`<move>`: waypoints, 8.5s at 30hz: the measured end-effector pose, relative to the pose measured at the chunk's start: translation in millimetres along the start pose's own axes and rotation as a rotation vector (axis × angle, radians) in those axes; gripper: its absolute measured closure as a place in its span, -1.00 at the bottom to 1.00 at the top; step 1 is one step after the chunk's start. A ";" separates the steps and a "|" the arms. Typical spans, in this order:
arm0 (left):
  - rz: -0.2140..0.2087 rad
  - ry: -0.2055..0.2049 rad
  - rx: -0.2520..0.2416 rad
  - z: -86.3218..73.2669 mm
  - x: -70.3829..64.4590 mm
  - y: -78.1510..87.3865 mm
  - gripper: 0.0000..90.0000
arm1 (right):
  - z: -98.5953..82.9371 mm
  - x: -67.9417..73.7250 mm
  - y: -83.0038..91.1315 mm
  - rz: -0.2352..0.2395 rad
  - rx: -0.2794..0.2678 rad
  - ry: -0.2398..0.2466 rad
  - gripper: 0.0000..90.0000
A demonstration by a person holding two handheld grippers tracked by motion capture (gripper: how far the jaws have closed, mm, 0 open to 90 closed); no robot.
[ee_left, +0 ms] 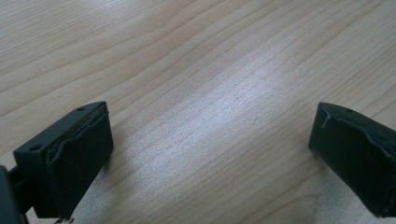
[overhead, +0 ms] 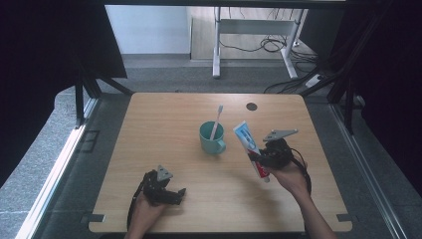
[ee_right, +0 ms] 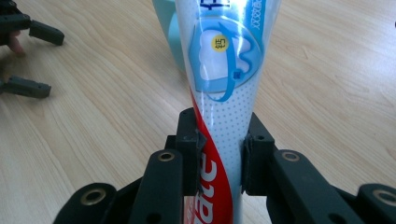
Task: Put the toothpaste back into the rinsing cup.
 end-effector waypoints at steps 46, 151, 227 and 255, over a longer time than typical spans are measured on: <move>-0.001 -0.008 0.004 0.2 0.6 0.2 -1.00 | 39.4 -0.8 -15.6 -0.022 -0.220 -0.024 0.62; -0.004 -0.005 0.003 0.0 -0.1 0.3 -1.00 | 131.3 18.5 -94.8 0.044 -0.384 -0.004 0.62; -0.003 -0.012 0.005 0.1 0.2 0.4 -1.00 | 83.3 21.7 -137.7 0.054 -0.267 0.016 0.29; -0.004 -0.011 0.003 0.1 0.2 0.2 -1.00 | 86.0 22.1 -126.9 0.063 -0.248 0.014 -0.23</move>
Point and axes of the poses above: each handheld gripper's, and its own axes: y roughly backward along the jaws, z roughly out of its top, x roughly to its left, the point moved 1 cm from there along -y, roughly forward along the jaws, and after that the axes turned 4 degrees about -z, right-handed, at the moved point
